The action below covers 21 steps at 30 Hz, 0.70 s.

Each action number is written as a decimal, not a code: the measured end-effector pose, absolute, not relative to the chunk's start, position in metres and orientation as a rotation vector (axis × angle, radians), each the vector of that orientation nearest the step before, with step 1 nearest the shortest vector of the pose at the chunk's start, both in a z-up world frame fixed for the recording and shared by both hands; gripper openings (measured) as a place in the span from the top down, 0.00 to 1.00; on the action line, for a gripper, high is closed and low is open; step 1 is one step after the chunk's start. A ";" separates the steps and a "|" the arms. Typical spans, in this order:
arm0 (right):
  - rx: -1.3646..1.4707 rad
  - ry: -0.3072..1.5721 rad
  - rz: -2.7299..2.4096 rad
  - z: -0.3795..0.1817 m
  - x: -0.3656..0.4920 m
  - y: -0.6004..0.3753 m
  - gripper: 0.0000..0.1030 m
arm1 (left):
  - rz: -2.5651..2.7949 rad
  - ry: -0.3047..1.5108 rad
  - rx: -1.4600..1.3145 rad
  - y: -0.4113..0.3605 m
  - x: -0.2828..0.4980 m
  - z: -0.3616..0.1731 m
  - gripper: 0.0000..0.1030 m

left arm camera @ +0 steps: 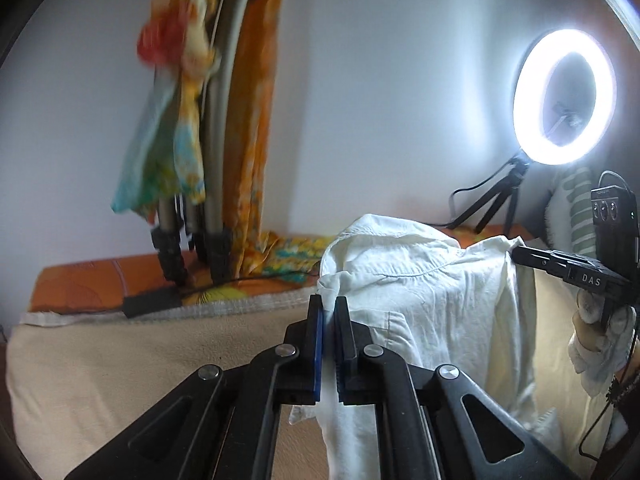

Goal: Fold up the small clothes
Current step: 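Grasp the collar end with both tools and lift it up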

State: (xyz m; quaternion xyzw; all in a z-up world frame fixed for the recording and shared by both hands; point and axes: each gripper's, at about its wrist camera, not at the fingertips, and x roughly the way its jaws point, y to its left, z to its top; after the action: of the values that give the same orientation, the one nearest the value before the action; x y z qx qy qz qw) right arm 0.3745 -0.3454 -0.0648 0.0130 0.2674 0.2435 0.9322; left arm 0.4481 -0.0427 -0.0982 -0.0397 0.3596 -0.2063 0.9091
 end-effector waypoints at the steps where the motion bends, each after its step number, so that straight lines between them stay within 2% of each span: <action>1: 0.024 0.539 0.501 -0.059 0.366 -0.346 0.98 | -0.430 0.729 -0.078 -0.043 0.439 -0.091 0.99; 11: 0.013 0.496 0.526 -0.036 0.269 -0.350 0.98 | -0.461 0.652 -0.014 -0.044 0.350 -0.046 0.99; 21: -0.014 0.510 0.516 -0.060 0.164 -0.354 0.98 | -0.490 0.630 0.002 -0.045 0.246 -0.045 0.99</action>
State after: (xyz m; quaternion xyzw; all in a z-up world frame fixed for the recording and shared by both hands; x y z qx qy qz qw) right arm 0.1637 -0.3544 -0.0601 -0.0068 0.2493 0.2523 0.9349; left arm 0.2463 -0.0451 -0.0445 0.0012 0.3067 -0.2387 0.9214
